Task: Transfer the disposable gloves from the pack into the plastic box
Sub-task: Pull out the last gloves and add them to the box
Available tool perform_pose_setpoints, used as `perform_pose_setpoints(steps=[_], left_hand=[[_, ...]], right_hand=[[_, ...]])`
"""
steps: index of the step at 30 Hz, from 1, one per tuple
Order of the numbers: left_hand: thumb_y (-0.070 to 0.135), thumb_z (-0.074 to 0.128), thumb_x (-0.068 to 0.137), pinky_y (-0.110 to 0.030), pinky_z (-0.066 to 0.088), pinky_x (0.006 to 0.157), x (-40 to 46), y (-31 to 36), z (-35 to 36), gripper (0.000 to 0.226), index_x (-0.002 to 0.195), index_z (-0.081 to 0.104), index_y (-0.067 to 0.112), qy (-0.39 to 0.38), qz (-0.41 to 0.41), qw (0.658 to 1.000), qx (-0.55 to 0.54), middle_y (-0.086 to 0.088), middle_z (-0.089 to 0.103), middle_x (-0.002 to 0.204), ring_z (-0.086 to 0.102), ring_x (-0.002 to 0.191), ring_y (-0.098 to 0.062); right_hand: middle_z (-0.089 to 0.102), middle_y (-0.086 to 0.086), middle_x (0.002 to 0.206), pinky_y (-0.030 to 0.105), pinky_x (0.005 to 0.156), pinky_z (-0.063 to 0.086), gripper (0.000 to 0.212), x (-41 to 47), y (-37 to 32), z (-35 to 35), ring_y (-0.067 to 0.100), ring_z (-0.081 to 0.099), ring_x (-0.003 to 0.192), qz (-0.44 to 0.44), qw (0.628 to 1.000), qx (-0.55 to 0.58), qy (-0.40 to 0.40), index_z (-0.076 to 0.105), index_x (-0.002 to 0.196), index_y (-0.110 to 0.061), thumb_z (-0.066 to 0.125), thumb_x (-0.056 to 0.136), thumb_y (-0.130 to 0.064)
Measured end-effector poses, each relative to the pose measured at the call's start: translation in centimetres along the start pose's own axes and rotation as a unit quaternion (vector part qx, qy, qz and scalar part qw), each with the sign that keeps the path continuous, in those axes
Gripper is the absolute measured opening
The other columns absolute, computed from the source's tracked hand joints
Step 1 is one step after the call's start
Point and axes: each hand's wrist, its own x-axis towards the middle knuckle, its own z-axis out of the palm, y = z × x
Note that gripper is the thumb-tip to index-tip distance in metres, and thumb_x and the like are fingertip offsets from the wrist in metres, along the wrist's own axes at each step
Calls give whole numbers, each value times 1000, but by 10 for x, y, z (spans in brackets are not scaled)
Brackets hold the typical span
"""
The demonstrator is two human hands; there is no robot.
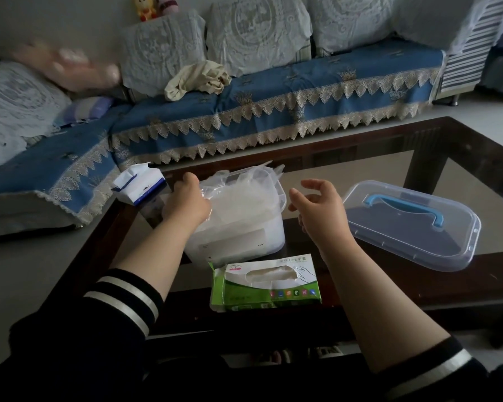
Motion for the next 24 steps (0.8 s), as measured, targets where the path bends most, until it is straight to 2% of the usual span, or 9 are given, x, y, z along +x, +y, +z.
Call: perform_pose_setpoints(steps=[2,4,7,9,12,14,18,20,24], left_hand=[[24,60,92,-43,47,89,0,-3,1,46,134,41,17,15,41,994,98,-12,39,139,45,121,-33],[23,59,92,-43,42,96,-2,-5,-2,38,129,50,18,73,86,981,160,-10,39,137,38,124,-32],[14,55,94,-40,38,92,-5,-6,-7,24,117,62,17,176,143,955,191,-10,50,127,42,117,-32],[12,50,97,-40,39,90,-9,-4,-9,25,118,63,17,182,171,950,185,-11,54,124,44,115,-32],[25,40,103,-40,40,90,-17,2,-9,30,123,60,17,103,188,971,104,-9,55,128,45,115,-29],[39,33,104,-41,38,97,-19,7,-8,41,134,54,22,39,183,981,51,-4,49,139,41,124,-28],[65,17,96,-49,15,119,-8,17,1,64,152,24,34,-121,176,977,24,6,16,162,12,148,-28],[71,12,92,-50,10,120,-2,18,4,72,152,26,33,-185,151,971,0,6,19,161,12,149,-27],[35,33,105,-35,29,110,3,13,11,44,137,55,12,-299,160,938,73,-8,48,145,45,132,-25]], right_hand=[[67,-1,86,22,63,47,32,0,1,0,2,57,62,-12,999,-43,-22,52,119,-17,62,91,-29],[66,-4,84,19,61,46,26,-2,2,0,0,58,61,-24,995,-84,-50,55,112,-17,62,91,-29],[66,-6,79,19,62,47,14,-5,4,1,1,59,63,-41,984,-145,-96,59,97,-19,64,90,-31],[67,-6,77,20,64,49,11,-5,6,1,3,59,64,-47,975,-180,-124,58,89,-23,63,90,-33],[67,-6,76,21,63,50,11,-7,7,2,4,59,63,-46,967,-203,-149,58,87,-24,63,91,-33],[67,-6,75,22,61,52,11,-8,8,3,4,58,60,-45,966,-203,-153,59,87,-22,63,91,-33],[69,-4,75,29,65,55,12,-9,12,5,8,60,61,-40,966,-204,-157,61,88,-22,62,90,-34],[68,-5,75,28,65,54,12,-9,14,5,7,60,62,-39,959,-226,-168,62,88,-22,63,90,-34],[67,-5,75,24,58,50,13,-9,19,4,9,60,63,0,924,-295,-242,63,85,-20,66,87,-33]])
